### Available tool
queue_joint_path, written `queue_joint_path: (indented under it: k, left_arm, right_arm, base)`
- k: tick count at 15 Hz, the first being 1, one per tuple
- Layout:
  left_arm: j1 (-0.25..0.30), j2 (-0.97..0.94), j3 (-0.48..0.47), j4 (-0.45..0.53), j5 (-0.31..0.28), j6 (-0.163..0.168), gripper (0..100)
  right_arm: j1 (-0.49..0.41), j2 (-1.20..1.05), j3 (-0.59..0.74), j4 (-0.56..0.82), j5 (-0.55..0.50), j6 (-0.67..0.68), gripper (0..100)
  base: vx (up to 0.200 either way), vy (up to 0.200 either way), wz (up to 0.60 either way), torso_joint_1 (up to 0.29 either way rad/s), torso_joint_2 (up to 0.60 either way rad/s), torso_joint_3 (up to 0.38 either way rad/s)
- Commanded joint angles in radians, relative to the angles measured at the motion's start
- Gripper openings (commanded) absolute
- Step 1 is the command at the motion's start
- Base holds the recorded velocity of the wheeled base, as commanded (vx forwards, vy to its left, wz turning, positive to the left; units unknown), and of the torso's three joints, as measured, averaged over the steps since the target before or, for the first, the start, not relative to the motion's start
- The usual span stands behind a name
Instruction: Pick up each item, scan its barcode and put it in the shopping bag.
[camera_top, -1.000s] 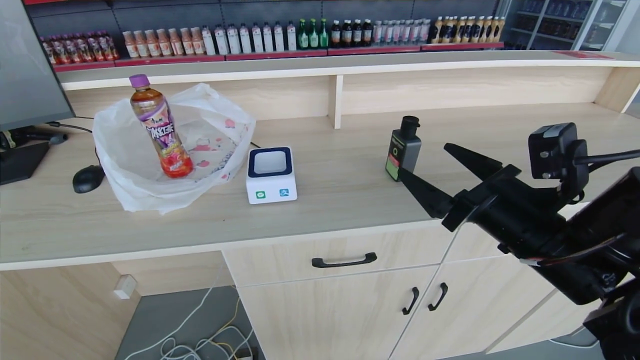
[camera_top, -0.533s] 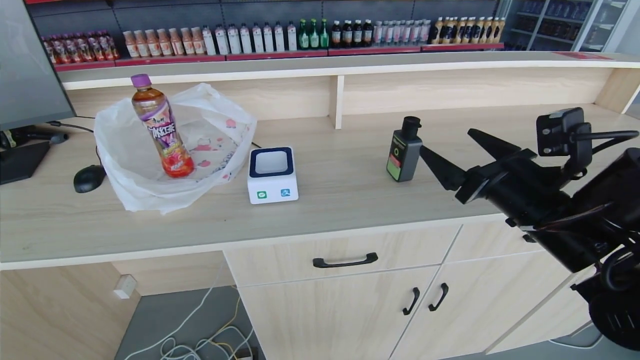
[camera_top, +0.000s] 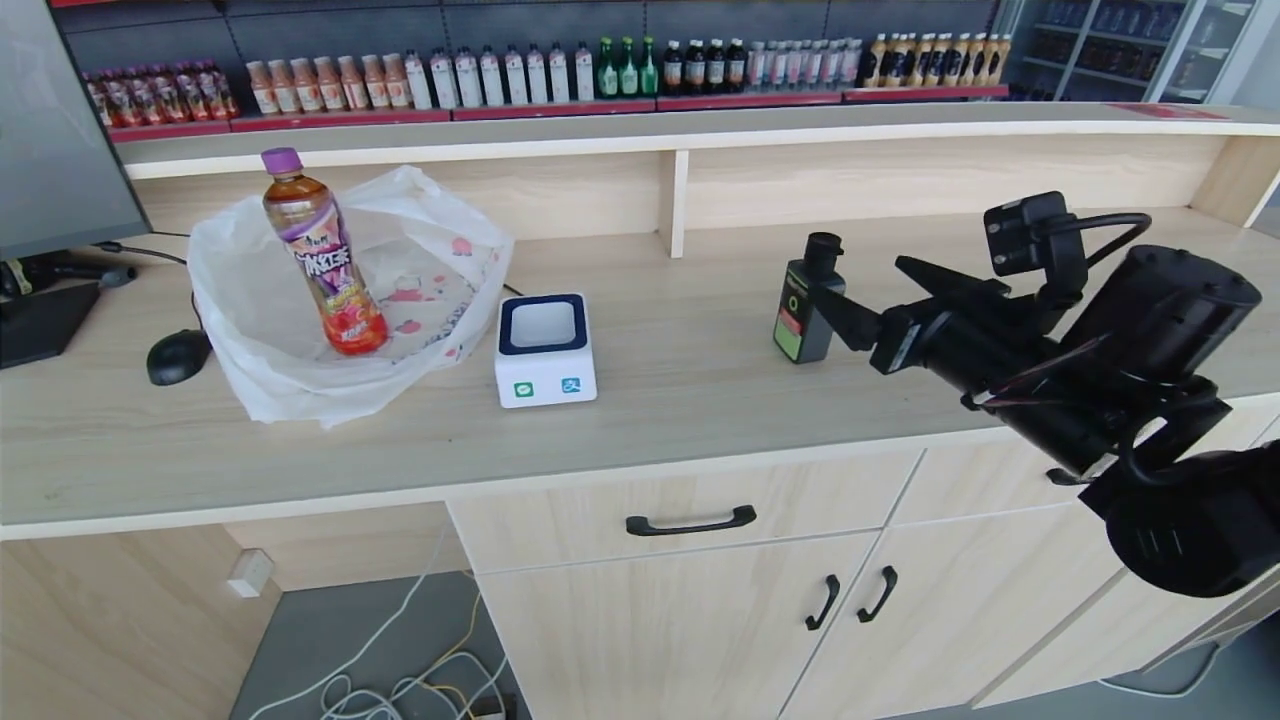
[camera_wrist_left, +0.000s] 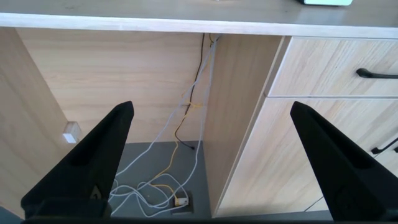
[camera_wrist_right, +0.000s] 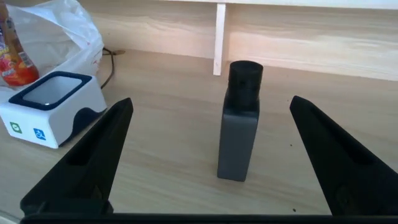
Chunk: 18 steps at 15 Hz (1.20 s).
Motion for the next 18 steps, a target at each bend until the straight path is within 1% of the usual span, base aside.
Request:
queue_joint_path:
  k: [1, 5, 7, 12, 17, 18]
  left_arm:
    - [0.000, 0.000, 0.000, 0.000, 0.000, -0.001, 100]
    - [0.000, 0.000, 0.000, 0.000, 0.000, -0.001, 100]
    - [0.000, 0.000, 0.000, 0.000, 0.000, -0.001, 100]
    - [0.000, 0.000, 0.000, 0.000, 0.000, -0.001, 100]
    - [0.000, 0.000, 0.000, 0.000, 0.000, -0.001, 100]
    - [0.000, 0.000, 0.000, 0.000, 0.000, -0.001, 100]
  right_arm:
    - [-0.002, 0.038, -0.081, 0.049, 0.000, -0.001, 100]
    - [-0.032, 0.149, -0.193, 0.055, -0.002, -0.001, 100]
    - [-0.032, 0.187, -0.204, 0.050, -0.003, 0.028, 100]
    - [-0.032, 0.291, -0.302, 0.049, -0.008, 0.028, 100]
    - [-0.045, 0.304, -0.316, 0.052, -0.008, 0.030, 100]
    - [-0.060, 0.313, -0.328, 0.050, -0.006, 0.033, 100]
  base:
    - [0.000, 0.000, 0.00, 0.000, 0.00, 0.000]
    - [0.000, 0.000, 0.00, 0.000, 0.00, 0.000]
    - [0.000, 0.000, 0.00, 0.000, 0.00, 0.000]
    - [0.000, 0.000, 0.00, 0.000, 0.00, 0.000]
    - [0.000, 0.000, 0.00, 0.000, 0.00, 0.000]
    - [0.000, 0.000, 0.00, 0.000, 0.00, 0.000]
